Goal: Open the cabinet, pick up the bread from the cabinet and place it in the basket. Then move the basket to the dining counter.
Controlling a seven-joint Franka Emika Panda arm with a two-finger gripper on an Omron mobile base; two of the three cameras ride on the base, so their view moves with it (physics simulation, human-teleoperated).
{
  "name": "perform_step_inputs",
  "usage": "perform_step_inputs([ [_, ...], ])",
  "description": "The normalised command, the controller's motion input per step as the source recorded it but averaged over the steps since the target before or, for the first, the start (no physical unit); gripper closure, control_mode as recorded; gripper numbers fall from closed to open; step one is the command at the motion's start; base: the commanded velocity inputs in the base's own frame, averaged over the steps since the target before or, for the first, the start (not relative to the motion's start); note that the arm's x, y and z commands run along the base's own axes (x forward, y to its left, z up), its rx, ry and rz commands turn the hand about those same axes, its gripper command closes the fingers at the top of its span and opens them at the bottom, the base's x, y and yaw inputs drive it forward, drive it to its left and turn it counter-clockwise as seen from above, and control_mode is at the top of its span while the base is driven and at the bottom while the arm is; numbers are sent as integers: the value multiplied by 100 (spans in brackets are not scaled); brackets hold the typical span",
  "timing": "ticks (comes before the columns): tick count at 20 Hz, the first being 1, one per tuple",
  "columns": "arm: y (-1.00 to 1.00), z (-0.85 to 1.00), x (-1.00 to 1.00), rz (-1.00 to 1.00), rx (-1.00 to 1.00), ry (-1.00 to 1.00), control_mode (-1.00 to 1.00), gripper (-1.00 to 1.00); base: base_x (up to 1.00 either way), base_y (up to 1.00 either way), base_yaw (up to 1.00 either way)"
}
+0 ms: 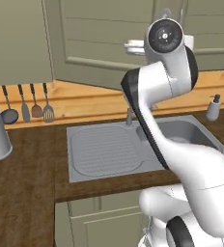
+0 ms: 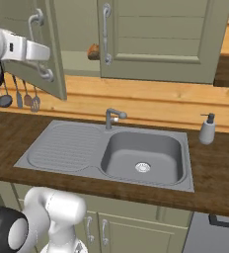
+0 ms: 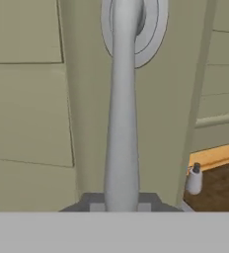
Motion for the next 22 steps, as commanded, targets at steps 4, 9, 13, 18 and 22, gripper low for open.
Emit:
perform_step_inputs([
  [4,94,0,-63,-1,-2,5,-100,100,0,0,0],
  [9,59,0,-26,-2,-2,5,-100,-100,0,0,0],
  [13,6,0,-5,0,0,0,-100,-100,0,0,0],
  [18,16,3,-66,2,1,-7,-100,-100,0,0,0],
  [22,-55,1,-62,19,38,-15,-100,-100,0,0,0],
])
